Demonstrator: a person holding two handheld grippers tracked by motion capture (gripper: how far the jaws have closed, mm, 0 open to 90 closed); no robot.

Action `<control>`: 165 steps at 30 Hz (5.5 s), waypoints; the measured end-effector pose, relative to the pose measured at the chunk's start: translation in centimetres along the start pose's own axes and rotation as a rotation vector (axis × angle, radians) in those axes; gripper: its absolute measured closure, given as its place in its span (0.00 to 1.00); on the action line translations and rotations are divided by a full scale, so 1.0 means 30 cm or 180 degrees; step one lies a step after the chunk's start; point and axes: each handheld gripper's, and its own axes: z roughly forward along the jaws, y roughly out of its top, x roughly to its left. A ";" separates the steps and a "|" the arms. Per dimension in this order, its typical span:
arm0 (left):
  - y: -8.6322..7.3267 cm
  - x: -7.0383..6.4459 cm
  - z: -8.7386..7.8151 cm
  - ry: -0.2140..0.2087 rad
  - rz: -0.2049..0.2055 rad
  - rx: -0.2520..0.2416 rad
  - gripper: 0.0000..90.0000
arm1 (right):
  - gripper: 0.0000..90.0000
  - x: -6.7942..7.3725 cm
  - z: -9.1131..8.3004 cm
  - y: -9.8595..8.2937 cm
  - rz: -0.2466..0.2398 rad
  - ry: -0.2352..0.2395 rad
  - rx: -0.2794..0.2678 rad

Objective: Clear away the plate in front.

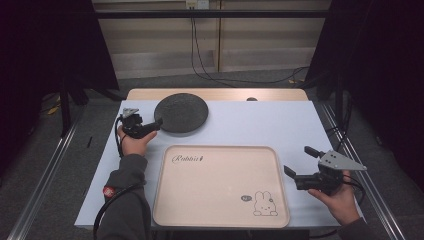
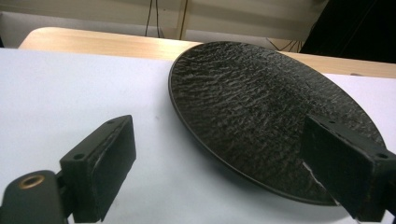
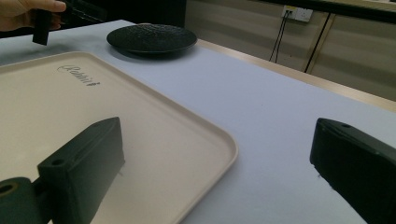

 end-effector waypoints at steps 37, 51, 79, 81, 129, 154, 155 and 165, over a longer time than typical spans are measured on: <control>0.014 0.021 0.145 0.0143 -0.0667 0.0221 0.55 | 0.03 0.000 0.007 -0.001 0.0042 0.0051 0.0018; 0.002 0.036 0.176 0.0089 -0.1197 0.0349 0.69 | 0.03 -0.002 0.005 0.000 0.0082 0.0082 0.0018; -0.030 0.049 0.177 -0.0101 -0.2097 0.0225 0.85 | 0.03 -0.009 -0.002 0.004 0.0080 0.0040 0.0033; -0.024 0.041 0.171 -0.0124 -0.2137 0.0173 0.87 | 0.03 -0.010 -0.002 0.005 0.0092 0.0032 0.0028; 0.264 -0.089 0.019 -0.0637 -0.1663 0.0513 0.97 | 0.00 -0.019 -0.001 0.005 0.0104 0.0074 -0.0011; 0.279 -0.156 -0.072 -0.0984 -0.1538 0.0782 0.97 | 0.00 -0.018 -0.008 0.003 0.0129 0.0150 -0.0062; 0.277 -0.159 -0.073 -0.1021 -0.1534 0.0764 0.97 | 0.00 -0.018 -0.007 0.003 0.0131 0.0146 -0.0071; 0.265 -0.193 -0.089 -0.1131 -0.1424 0.0869 0.97 | 0.00 -0.016 -0.005 0.001 0.0112 0.0156 -0.0051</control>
